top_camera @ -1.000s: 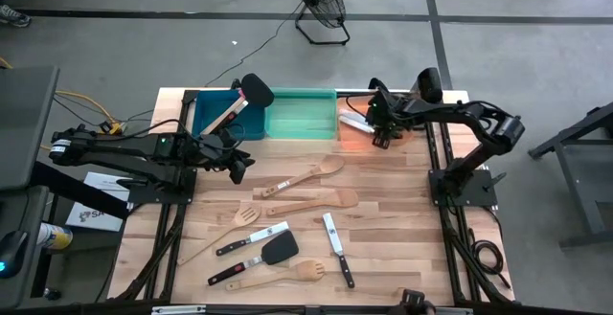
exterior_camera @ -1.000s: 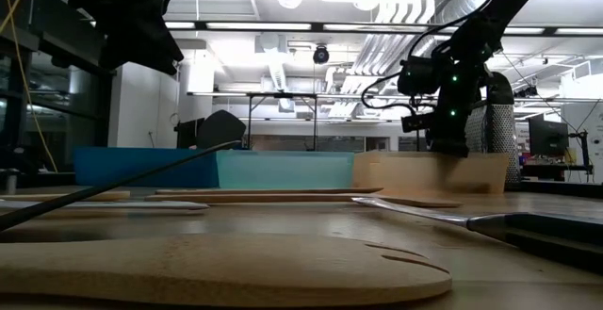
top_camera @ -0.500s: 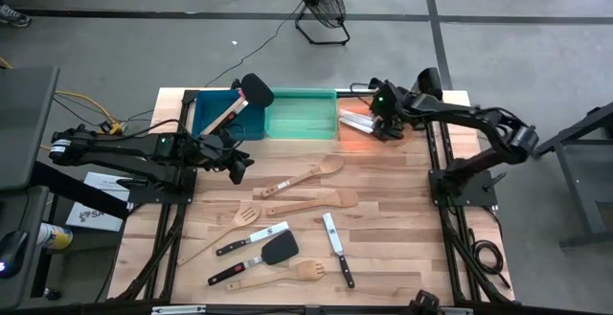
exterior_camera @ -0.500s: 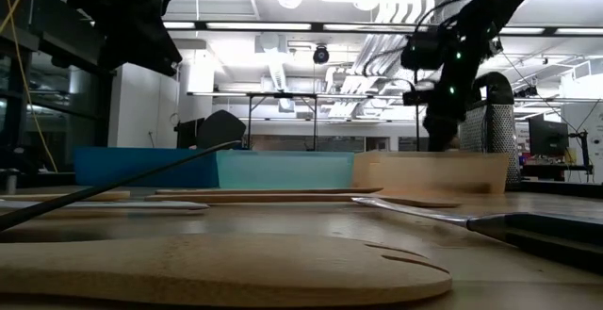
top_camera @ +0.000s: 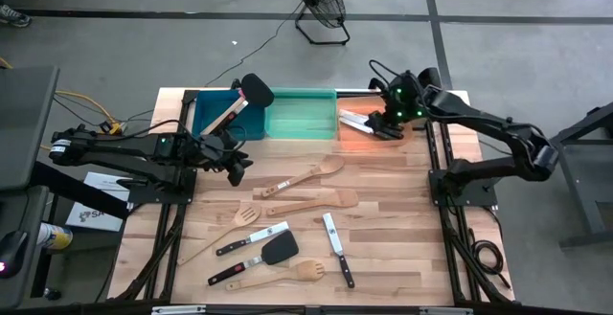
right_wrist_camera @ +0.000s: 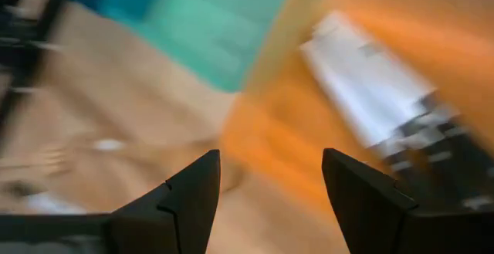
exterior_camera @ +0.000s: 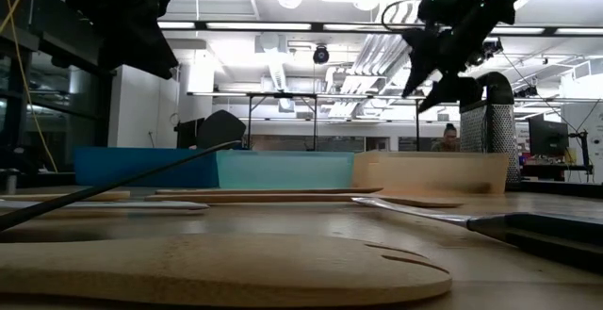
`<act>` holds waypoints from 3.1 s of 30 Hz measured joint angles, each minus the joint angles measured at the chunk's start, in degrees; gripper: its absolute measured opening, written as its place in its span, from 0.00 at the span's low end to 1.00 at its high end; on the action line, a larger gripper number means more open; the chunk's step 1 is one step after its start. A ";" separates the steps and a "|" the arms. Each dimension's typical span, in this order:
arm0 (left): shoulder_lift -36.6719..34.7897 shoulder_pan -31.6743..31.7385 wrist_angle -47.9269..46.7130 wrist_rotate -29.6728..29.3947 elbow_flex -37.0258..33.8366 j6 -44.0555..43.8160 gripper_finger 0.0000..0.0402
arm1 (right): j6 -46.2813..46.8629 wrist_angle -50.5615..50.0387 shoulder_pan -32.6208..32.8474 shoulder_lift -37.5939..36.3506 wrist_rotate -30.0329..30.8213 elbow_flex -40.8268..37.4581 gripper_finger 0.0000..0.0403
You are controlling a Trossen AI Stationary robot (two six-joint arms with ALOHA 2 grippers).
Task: Pick & Place Kitchen Items
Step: Put the knife into the orange bin
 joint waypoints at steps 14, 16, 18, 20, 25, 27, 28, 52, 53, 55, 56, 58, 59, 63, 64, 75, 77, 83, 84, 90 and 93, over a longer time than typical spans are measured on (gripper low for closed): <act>0.00 0.00 -5.86 0.06 0.00 2.88 0.36 | 23.64 1.28 16.96 -1.05 -9.34 0.00 0.55; 0.00 0.00 -6.26 0.06 0.00 2.88 0.36 | 27.29 1.88 21.42 -1.05 -7.36 -0.01 0.55; 0.00 0.00 -6.65 0.08 0.00 2.88 0.36 | 31.28 2.55 25.97 -1.05 -4.85 -0.01 0.55; 0.00 0.00 -6.69 0.15 0.00 2.88 0.36 | 35.49 3.17 30.47 -1.05 -2.10 -0.01 0.55; 0.00 0.00 -6.80 0.70 0.00 2.88 0.36 | 45.22 4.95 41.20 -1.05 6.66 0.01 0.55; 0.00 0.00 -7.24 0.71 0.00 2.87 0.36 | 49.18 5.19 45.27 -1.03 10.55 -0.01 0.55; 0.00 0.00 -7.49 0.72 0.00 2.87 0.36 | 50.90 5.58 47.31 -1.03 12.29 -0.01 0.55; 0.00 0.00 -11.57 1.75 0.00 2.80 0.36 | 62.45 33.40 74.24 15.55 28.31 0.57 0.55; 0.00 0.00 -11.64 1.75 0.00 2.79 0.36 | 62.42 33.44 74.66 16.81 28.29 1.37 0.55; 0.00 0.00 -11.83 1.75 0.00 2.79 0.36 | 62.05 32.49 75.46 19.46 28.14 3.71 0.55; -0.02 0.00 -11.76 1.75 0.00 2.79 0.36 | 61.50 32.12 75.81 20.77 28.14 5.07 0.55; 0.00 0.00 -11.84 1.75 0.00 2.68 0.36 | 60.97 32.01 76.26 23.38 28.08 8.18 0.55; 0.00 0.00 -11.80 1.75 0.00 2.66 0.36 | 60.82 31.27 76.32 24.54 28.06 9.90 0.55; -0.02 0.00 -11.90 1.75 0.00 2.73 0.36 | 60.53 24.47 76.30 28.80 28.38 17.59 0.55; 0.00 0.00 -12.14 1.75 0.00 2.74 0.36 | 60.56 22.55 76.30 29.78 28.73 19.53 0.55; -0.02 0.00 -15.75 2.40 0.00 2.88 0.36 | 59.15 8.13 74.72 37.74 29.65 36.59 0.55; -0.02 0.00 -16.19 2.40 0.00 2.88 0.36 | 59.16 6.20 74.35 38.83 29.60 38.48 0.55; -0.02 0.00 -17.38 2.40 0.00 2.94 0.36 | 58.92 1.84 73.34 42.41 28.86 44.05 0.55; -0.02 0.00 -17.49 2.44 0.00 3.16 0.36 | 58.58 1.49 73.11 43.02 28.40 44.87 0.55; -0.02 -0.02 -18.12 3.43 0.00 4.47 0.36 | 57.10 -3.86 71.83 46.40 25.65 49.31 0.51; -0.02 -0.02 -18.89 3.43 0.00 4.55 0.36 | 56.64 -7.65 71.22 47.16 23.60 49.69 0.47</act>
